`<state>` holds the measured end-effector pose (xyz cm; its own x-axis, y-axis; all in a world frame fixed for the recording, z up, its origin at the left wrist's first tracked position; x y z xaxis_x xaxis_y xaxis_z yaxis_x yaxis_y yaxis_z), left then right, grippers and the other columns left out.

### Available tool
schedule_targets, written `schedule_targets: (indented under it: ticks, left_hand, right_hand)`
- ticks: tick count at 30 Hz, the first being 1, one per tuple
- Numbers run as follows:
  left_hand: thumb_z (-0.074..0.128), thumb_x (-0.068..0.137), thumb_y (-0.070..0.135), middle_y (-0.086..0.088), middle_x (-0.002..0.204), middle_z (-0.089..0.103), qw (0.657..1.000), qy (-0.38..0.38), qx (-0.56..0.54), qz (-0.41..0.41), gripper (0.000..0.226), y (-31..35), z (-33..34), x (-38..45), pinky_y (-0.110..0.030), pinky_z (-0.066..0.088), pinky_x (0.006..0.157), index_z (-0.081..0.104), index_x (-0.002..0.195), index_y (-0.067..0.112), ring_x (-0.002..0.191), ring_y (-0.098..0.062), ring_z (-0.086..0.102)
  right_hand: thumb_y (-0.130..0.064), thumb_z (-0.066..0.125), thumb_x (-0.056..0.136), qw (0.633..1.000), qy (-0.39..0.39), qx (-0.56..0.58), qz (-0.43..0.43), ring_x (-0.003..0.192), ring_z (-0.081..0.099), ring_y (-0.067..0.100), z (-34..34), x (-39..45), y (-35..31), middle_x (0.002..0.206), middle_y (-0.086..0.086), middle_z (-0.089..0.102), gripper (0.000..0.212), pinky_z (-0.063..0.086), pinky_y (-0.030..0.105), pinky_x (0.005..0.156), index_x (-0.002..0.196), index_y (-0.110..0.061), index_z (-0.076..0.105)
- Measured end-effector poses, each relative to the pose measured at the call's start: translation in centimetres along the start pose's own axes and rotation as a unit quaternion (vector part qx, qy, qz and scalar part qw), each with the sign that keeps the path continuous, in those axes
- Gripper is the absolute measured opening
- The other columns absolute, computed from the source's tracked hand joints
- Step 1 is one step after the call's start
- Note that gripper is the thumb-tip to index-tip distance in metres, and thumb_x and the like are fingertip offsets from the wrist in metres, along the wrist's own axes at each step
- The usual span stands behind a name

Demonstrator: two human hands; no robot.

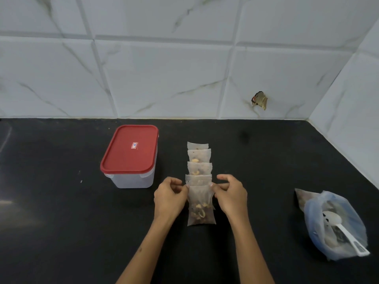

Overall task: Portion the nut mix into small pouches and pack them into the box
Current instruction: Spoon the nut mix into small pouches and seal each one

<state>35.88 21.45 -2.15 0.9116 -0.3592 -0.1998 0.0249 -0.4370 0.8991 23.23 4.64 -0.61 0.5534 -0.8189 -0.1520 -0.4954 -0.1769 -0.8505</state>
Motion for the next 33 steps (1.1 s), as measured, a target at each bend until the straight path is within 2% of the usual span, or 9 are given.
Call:
schedule_targets:
  ticks: [2, 5, 11, 16, 20, 22, 25, 29, 33]
  left_hand:
    - [0.068, 0.086, 0.016, 0.005, 0.084, 0.064, 1.0, 0.004, 0.008, 0.014, 0.014, 0.5, 0.0, 0.0, -0.013, 0.044, 0.058, 0.061, 0.098, 0.019, 0.073, -0.006, 0.063]
    - [0.066, 0.086, 0.011, 0.007, 0.086, 0.064, 0.998, 0.015, 0.01, 0.052, 0.014, 1.7, -0.1, -0.5, -0.011, 0.044, 0.062, 0.061, 0.097, 0.019, 0.076, -0.002, 0.06]
    - [0.064, 0.089, 0.012, 0.013, 0.093, 0.062, 0.988, 0.018, -0.06, 0.14, 0.017, 6.0, 0.5, -1.8, -0.012, 0.049, 0.074, 0.058, 0.097, 0.025, 0.09, 0.0, 0.06]
    - [0.063, 0.092, 0.019, 0.011, 0.096, 0.063, 0.977, -0.079, -0.136, 0.146, 0.011, 9.0, 5.5, -4.3, -0.011, 0.05, 0.072, 0.06, 0.101, 0.022, 0.09, 0.001, 0.061]
    - [0.063, 0.091, 0.021, 0.002, 0.096, 0.069, 0.961, -0.171, -0.198, 0.09, 0.008, 9.6, 11.6, -7.1, -0.024, 0.054, 0.082, 0.063, 0.099, 0.02, 0.09, -0.007, 0.065]
    - [0.063, 0.092, 0.025, 0.002, 0.098, 0.07, 0.956, -0.213, -0.195, 0.06, 0.009, 9.8, 15.1, -8.7, -0.029, 0.054, 0.087, 0.063, 0.1, 0.021, 0.093, -0.009, 0.066]
    - [0.061, 0.093, 0.03, 0.005, 0.098, 0.069, 0.95, -0.254, -0.173, 0.051, 0.007, 10.5, 19.7, -11.1, -0.026, 0.054, 0.084, 0.063, 0.098, 0.025, 0.095, -0.008, 0.065]
    - [0.058, 0.095, 0.029, 0.008, 0.087, 0.07, 0.948, -0.25, -0.137, 0.145, 0.012, 13.3, 23.4, -14.0, -0.011, 0.049, 0.066, 0.065, 0.095, 0.02, 0.081, 0.004, 0.065]
    - [0.054, 0.097, 0.027, 0.006, 0.093, 0.072, 0.942, -0.235, -0.136, 0.198, 0.017, 14.6, 25.2, -15.3, -0.017, 0.053, 0.074, 0.067, 0.101, 0.016, 0.087, -0.002, 0.067]
  right_hand:
    - [-0.025, 0.067, 0.085, 0.999, -0.006, -0.039, -0.005, 0.086, 0.06, 0.006, 0.3, -0.3, -0.3, 0.087, -0.01, 0.07, 0.032, 0.044, 0.025, 0.075, 0.116, -0.025, 0.058]
    - [-0.025, 0.065, 0.087, 0.998, 0.004, -0.067, -0.011, 0.091, 0.062, 0.008, 0.1, -0.8, -0.5, 0.095, -0.008, 0.07, 0.033, 0.045, 0.025, 0.078, 0.119, -0.024, 0.058]
    - [-0.031, 0.063, 0.088, 0.999, 0.027, -0.004, -0.033, 0.082, 0.057, -0.003, -2.0, -1.8, -1.8, 0.093, -0.013, 0.064, 0.031, 0.042, 0.015, 0.074, 0.118, -0.022, 0.06]
    - [-0.03, 0.064, 0.087, 0.992, 0.1, 0.063, -0.033, 0.087, 0.058, -0.005, -8.2, -3.3, -1.8, 0.093, -0.016, 0.064, 0.023, 0.041, 0.009, 0.069, 0.11, -0.028, 0.063]
    - [-0.018, 0.065, 0.087, 0.975, 0.208, 0.068, -0.027, 0.09, 0.061, 0.002, -16.4, -4.8, 0.5, 0.095, -0.01, 0.065, 0.017, 0.04, 0.009, 0.071, 0.102, -0.026, 0.064]
    - [-0.012, 0.063, 0.088, 0.964, 0.262, 0.037, 0.003, 0.094, 0.063, 0.014, -20.7, -5.5, 2.5, 0.097, -0.003, 0.066, 0.016, 0.042, 0.013, 0.075, 0.103, -0.018, 0.066]
    - [-0.012, 0.061, 0.088, 0.949, 0.302, -0.046, 0.076, 0.099, 0.063, 0.025, -25.2, -6.3, 6.3, 0.105, 0.007, 0.068, 0.022, 0.042, 0.025, 0.081, 0.109, -0.017, 0.068]
    - [-0.026, 0.062, 0.088, 0.935, 0.268, -0.169, 0.161, 0.101, 0.06, 0.028, -27.6, -6.2, 10.4, 0.108, 0.008, 0.067, 0.023, 0.045, 0.032, 0.081, 0.11, -0.021, 0.067]
    - [-0.039, 0.064, 0.085, 0.935, 0.179, -0.228, 0.203, 0.088, 0.056, 0.019, -27.0, -5.1, 13.1, 0.092, 0.001, 0.06, 0.024, 0.042, 0.029, 0.068, 0.101, -0.021, 0.066]
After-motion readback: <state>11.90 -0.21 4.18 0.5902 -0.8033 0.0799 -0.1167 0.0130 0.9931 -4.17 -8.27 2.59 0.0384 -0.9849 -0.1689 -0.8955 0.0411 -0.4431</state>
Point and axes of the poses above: each hand's wrist, its own x-axis towards the middle knuckle, its own z-axis out of the palm, y = z × x, the point moved 10 cm from there along x, towards the middle knuckle
